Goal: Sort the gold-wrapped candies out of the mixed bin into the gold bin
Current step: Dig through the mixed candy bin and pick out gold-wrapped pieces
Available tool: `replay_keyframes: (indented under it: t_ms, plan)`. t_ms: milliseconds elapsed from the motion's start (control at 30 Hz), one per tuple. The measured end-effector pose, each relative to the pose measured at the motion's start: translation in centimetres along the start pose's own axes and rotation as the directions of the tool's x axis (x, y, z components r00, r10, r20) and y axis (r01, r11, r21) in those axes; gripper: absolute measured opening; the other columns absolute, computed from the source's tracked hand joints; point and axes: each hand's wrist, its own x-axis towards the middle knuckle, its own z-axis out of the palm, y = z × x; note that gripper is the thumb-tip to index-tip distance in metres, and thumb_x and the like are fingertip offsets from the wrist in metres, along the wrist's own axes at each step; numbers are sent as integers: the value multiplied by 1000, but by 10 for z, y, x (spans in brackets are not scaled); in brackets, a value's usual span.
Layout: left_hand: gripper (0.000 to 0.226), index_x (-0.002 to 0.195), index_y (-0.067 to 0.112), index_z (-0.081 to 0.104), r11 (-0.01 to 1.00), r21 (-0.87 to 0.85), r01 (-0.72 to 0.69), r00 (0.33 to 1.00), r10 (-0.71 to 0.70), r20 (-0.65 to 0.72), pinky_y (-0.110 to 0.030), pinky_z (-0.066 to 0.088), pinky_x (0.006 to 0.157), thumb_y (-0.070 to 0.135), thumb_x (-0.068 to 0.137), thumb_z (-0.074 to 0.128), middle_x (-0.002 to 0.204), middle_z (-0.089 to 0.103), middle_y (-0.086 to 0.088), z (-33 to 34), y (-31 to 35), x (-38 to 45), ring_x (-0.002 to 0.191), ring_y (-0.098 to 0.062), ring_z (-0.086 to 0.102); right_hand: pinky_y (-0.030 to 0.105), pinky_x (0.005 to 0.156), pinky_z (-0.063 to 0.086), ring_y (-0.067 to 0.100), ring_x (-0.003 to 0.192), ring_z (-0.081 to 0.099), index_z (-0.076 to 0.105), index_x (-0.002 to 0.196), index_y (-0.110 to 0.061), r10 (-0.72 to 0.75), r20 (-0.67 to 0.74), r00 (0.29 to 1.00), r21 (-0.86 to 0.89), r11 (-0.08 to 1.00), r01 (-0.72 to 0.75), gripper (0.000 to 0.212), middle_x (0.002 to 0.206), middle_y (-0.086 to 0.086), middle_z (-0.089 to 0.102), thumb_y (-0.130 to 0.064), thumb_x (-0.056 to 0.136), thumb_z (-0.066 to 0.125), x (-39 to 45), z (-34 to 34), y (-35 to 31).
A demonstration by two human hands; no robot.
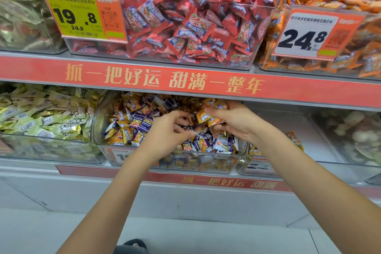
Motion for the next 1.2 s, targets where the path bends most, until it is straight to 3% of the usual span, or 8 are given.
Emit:
replay_keyframes:
  t_ms: [133,267,400,533,733,900,1067,1200]
  plan:
    - [35,119,14,61,999,38,-24,1000,24,-14,-7,48,67,19,86,69,98,64,3,-1,-3,-1,80,-4,63,26,60,51,13,65,56,63,92,-16,-157,-209,965,-99,985,139,6,82,-3,67,-17,88,67,-29,-44,6]
    - [23,111,12,65,992,104,-69,997,67,22,-10,49,71,11,87,64,92,65,1,8,2,-6,82,-5,60,26,61,52,19,75,60,63,89,-9,-64,-395,917,5,997,72,4,84,6,67,-13,89,65,-44,-93,32]
    - [19,108,19,67,951,288,-116,993,102,64,-31,54,79,18,89,63,88,65,10,13,3,-9,83,-4,60,26,75,57,14,76,64,61,89,-5,103,-365,925,35,995,-97,5,90,9,66,-9,92,60,-37,-125,52]
    - [17,104,21,70,913,382,-146,989,138,48,-31,53,75,20,90,61,88,68,10,15,3,-10,82,-6,62,36,90,51,17,87,65,64,94,-14,126,-341,931,6,991,-132,9,93,4,69,-23,93,60,-33,-138,61]
    - [28,106,27,70,911,385,-151,986,113,120,-18,45,83,14,82,72,101,64,13,1,2,-8,91,-3,58,16,72,41,-2,87,58,67,100,-24,-87,-366,927,-257,966,-11,11,101,-7,69,-28,92,61,-33,-151,69]
    - [30,103,29,68,904,421,-71,988,5,154,-8,41,75,15,78,76,105,60,13,-18,-6,-7,88,3,53,8,62,44,2,78,62,67,87,-25,-318,-437,841,-412,902,127,8,90,-5,71,-20,91,62,-43,-133,61]
    - [43,118,27,63,894,448,-25,982,-63,179,-22,44,83,19,78,76,107,55,10,-24,-10,-6,97,-9,53,8,67,43,-3,77,60,69,92,-23,-568,-191,801,-539,742,398,16,83,-17,67,-8,84,67,-61,-66,35]
    - [37,111,28,66,908,417,-44,984,-32,174,-13,34,65,21,76,78,92,53,18,-20,-8,-7,82,-1,49,4,68,35,-11,78,52,68,101,-21,-561,87,823,-628,611,483,18,86,-24,55,-10,86,66,-43,-20,29]
